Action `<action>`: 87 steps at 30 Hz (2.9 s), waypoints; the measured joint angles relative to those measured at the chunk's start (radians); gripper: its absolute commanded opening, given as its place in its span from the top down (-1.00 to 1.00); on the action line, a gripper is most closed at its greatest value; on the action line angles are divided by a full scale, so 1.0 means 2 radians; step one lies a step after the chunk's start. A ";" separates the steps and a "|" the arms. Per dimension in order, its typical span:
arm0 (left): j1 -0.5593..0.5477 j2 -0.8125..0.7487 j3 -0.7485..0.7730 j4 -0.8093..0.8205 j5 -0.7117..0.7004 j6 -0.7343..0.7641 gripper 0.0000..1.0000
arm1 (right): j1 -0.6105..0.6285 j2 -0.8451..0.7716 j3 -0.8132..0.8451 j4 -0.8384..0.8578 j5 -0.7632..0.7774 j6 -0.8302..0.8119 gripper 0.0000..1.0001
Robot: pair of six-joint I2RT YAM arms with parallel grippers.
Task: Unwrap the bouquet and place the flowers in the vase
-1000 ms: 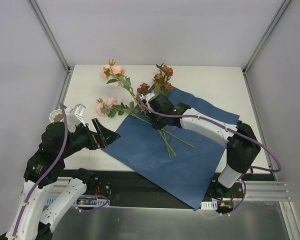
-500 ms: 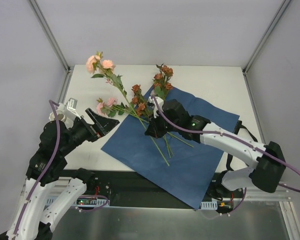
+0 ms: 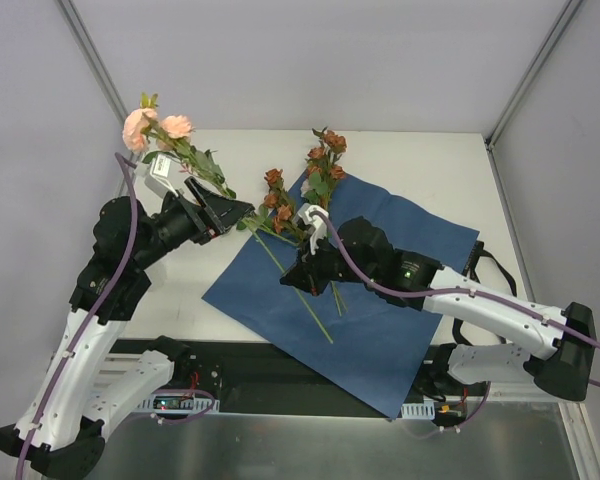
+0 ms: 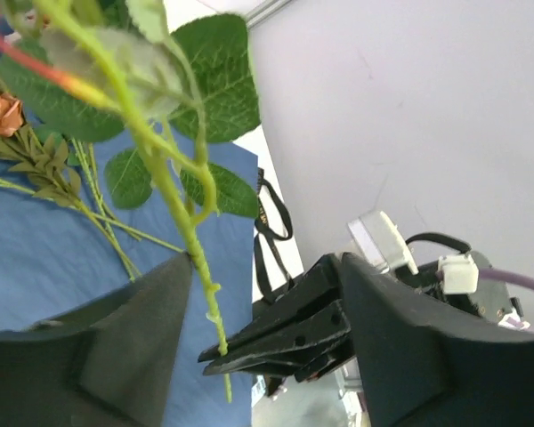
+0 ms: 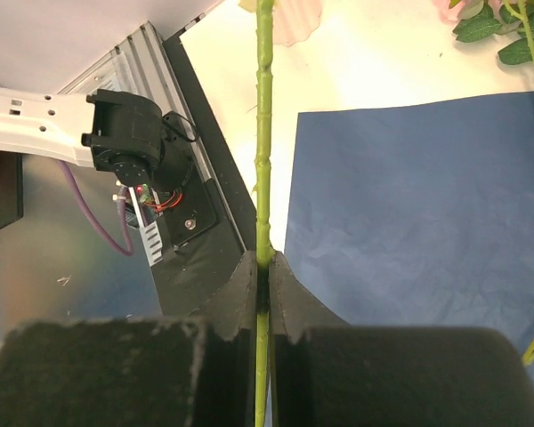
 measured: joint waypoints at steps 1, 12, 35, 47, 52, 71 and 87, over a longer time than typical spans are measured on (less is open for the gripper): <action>0.000 0.003 0.003 0.002 0.000 0.001 -0.05 | 0.002 -0.001 0.000 0.000 0.003 0.000 0.99; 0.000 0.006 0.006 0.006 0.007 0.002 -0.15 | 0.010 -0.039 -0.003 -0.006 0.032 -0.020 0.99; 0.000 0.039 0.051 -0.032 -0.005 0.097 1.00 | 0.016 -0.040 0.006 -0.050 0.045 -0.038 -0.36; 0.000 0.062 0.359 -0.183 -0.241 0.309 1.00 | 0.013 -0.121 -0.008 -0.129 0.163 -0.034 -0.54; 0.000 0.074 0.468 -0.195 -0.334 0.383 1.00 | 0.011 -0.137 -0.024 -0.147 0.184 -0.030 -0.54; 0.000 0.071 0.532 -0.211 -0.525 0.538 1.00 | 0.011 -0.114 -0.037 -0.162 0.189 -0.026 -0.55; 0.000 0.087 0.438 -0.137 -0.549 0.589 1.00 | 0.011 -0.116 -0.049 -0.165 0.190 -0.024 -0.55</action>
